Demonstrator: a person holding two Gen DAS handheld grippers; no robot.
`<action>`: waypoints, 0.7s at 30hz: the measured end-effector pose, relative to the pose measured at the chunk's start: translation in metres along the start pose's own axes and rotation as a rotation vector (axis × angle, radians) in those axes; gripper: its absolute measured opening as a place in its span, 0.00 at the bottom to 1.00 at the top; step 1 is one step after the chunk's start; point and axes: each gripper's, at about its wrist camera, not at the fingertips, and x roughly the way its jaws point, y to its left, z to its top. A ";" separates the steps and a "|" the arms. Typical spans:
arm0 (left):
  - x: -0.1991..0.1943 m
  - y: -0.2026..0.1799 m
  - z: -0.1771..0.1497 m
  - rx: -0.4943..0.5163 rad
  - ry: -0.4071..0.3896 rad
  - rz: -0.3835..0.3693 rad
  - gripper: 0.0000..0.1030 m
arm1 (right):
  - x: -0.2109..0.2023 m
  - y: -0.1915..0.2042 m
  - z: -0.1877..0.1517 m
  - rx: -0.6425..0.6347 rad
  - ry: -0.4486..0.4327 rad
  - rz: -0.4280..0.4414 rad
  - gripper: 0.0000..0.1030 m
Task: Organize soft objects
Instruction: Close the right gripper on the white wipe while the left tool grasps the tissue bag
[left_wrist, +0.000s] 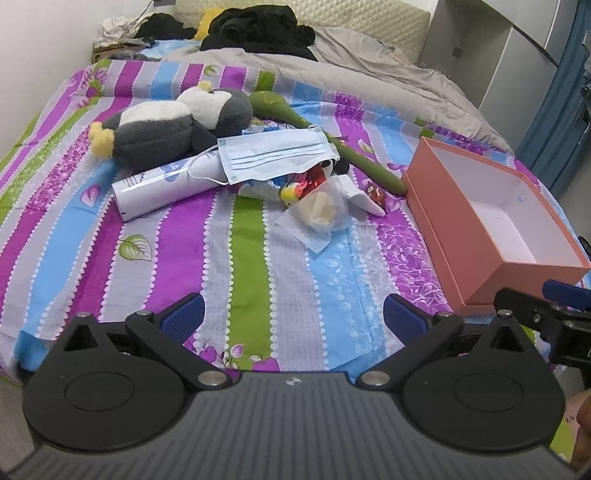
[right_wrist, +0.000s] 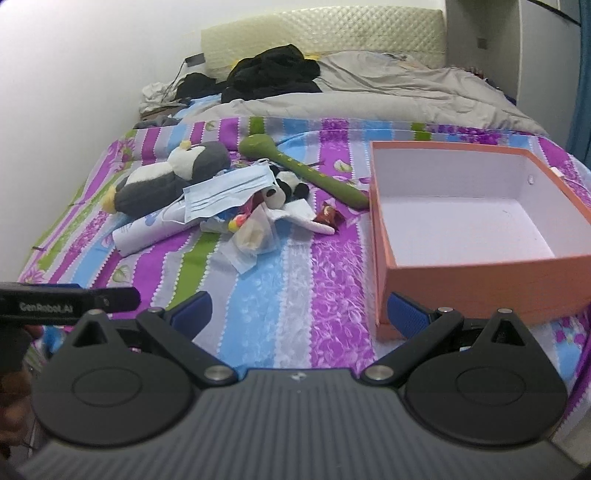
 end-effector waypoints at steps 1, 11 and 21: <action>0.005 0.001 0.001 -0.002 0.004 -0.003 1.00 | 0.005 0.000 0.003 -0.003 0.003 0.007 1.00; 0.060 0.012 0.018 -0.019 0.027 -0.059 1.00 | 0.051 0.007 0.028 -0.090 0.016 0.032 0.79; 0.125 0.019 0.034 -0.026 0.035 -0.153 1.00 | 0.110 0.008 0.044 -0.125 0.049 0.025 0.62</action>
